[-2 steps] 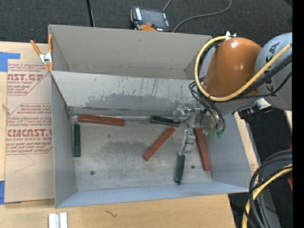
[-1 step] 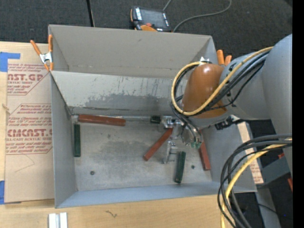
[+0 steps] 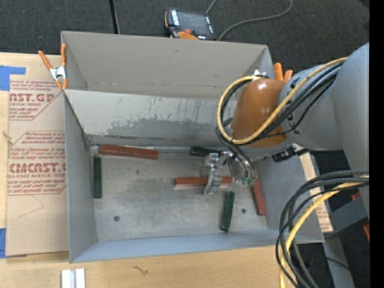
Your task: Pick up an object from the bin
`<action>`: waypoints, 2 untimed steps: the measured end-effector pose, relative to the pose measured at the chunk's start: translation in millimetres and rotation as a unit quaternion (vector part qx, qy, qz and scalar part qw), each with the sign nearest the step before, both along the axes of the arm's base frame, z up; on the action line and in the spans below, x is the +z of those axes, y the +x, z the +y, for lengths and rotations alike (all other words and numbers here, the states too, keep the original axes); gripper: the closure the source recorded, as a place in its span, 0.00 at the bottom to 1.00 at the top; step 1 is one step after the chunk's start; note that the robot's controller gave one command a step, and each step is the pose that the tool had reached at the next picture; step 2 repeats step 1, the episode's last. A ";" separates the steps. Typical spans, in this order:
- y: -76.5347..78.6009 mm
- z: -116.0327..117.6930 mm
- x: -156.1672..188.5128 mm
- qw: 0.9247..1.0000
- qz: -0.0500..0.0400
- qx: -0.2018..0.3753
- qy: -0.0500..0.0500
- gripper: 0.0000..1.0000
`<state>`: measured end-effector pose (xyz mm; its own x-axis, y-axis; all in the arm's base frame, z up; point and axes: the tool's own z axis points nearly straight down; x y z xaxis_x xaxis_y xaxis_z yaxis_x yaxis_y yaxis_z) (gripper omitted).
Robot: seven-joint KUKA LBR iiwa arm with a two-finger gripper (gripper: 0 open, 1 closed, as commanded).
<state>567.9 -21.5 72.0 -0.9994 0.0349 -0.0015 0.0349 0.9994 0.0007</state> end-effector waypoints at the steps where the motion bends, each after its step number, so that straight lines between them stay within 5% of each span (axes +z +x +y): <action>1: -0.5 20.2 153.6 1.000 -0.005 0.002 0.000 1.00; 2: -0.5 20.2 153.6 1.000 -0.005 0.002 0.000 1.00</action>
Offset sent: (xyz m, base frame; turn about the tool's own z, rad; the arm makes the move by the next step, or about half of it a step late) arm -0.0028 0.0190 0.1488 -0.0030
